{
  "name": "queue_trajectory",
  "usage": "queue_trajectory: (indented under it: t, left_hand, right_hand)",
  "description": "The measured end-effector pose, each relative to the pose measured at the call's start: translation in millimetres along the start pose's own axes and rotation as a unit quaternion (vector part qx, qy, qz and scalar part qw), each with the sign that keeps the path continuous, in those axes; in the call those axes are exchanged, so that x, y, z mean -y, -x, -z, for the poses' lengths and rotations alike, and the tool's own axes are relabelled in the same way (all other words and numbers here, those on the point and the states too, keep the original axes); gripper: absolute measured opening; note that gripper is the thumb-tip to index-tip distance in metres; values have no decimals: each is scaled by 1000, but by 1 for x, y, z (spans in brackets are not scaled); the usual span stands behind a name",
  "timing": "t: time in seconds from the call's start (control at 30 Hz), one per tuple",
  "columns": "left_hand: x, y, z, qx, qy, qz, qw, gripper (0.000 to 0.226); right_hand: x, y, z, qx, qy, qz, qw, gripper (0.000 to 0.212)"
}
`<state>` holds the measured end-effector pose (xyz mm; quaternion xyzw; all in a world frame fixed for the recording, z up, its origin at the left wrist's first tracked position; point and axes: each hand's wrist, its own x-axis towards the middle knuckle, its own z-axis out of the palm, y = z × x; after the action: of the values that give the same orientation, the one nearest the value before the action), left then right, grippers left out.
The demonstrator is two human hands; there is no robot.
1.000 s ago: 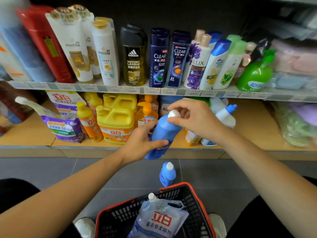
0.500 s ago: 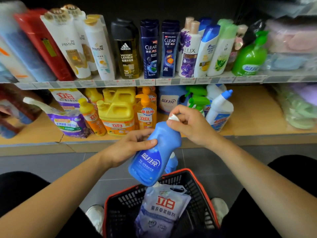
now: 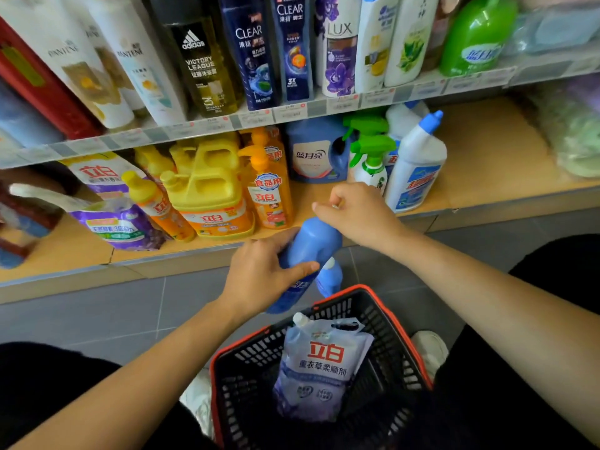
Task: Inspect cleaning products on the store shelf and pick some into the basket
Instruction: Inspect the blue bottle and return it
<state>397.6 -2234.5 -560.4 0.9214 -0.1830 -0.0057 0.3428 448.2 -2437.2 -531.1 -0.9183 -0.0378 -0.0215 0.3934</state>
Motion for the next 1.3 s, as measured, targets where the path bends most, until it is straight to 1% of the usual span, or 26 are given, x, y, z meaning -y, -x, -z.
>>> queue_trajectory:
  t: [0.07,0.13,0.2,0.27,0.33,0.47,0.53,0.6,0.7,0.83,0.9,0.93,1.0,1.03,1.07,1.13,1.17,1.2,1.23,1.3]
  left_hand:
    - [3,-4,-2,-3,8,7,1000,59]
    - [6,-9,-4,14,84,17,996,59]
    - [10,-12,-5,38,172,26,984,57]
    - [13,-15,-6,62,241,37,968,53]
    - [16,-19,-5,82,304,54,948,50]
    - [17,-25,-1,102,423,97,895,48]
    - [17,-26,0,106,458,111,876,46]
    - [16,-26,0,107,481,119,862,43]
    - [16,-26,0,110,490,124,856,45]
    - [18,-26,2,118,498,133,848,50]
    - [18,-25,4,127,502,133,845,51]
    - [18,-25,4,128,511,135,839,53]
    - [15,-25,6,122,542,138,820,66]
    - [13,-25,8,117,555,139,812,71]
    - [12,-25,9,108,562,138,809,69]
    - [10,-27,12,85,566,131,810,57]
    - [9,-28,14,75,571,129,808,56]
    - [8,-29,17,64,580,126,802,58]
    - [7,-30,20,54,592,124,795,66]
    - [5,-30,28,35,613,122,780,84]
  right_hand:
    - [-1,-2,0,-2,2,0,1000,33]
    - [-3,-2,2,8,-13,15,1000,33]
    - [-6,-2,4,21,-33,34,999,36]
    - [-8,-2,5,33,-51,55,997,39]
    - [-11,-3,6,51,-82,70,993,36]
    - [-14,-7,8,94,-168,86,978,13]
    - [-13,-8,9,102,-215,90,967,9]
    - [-11,-7,9,94,-270,80,955,13]
    - [-7,-6,8,88,-336,57,936,20]
    - [-11,-9,14,143,-365,42,919,28]
    - [-13,-11,16,162,-375,45,912,28]
    - [-14,-11,16,158,-382,45,909,26]
    - [-15,-12,15,131,-395,36,909,24]
    - [-15,-11,15,121,-401,18,908,25]
    - [-16,-9,13,121,-407,-7,905,29]
    - [-18,-4,10,158,-412,-52,896,38]
    - [-19,-1,9,186,-407,-62,892,40]
    - [-20,3,6,214,-393,-65,892,40]
    - [-21,7,3,238,-375,-66,893,41]
    - [-23,15,-3,282,-338,-64,896,49]
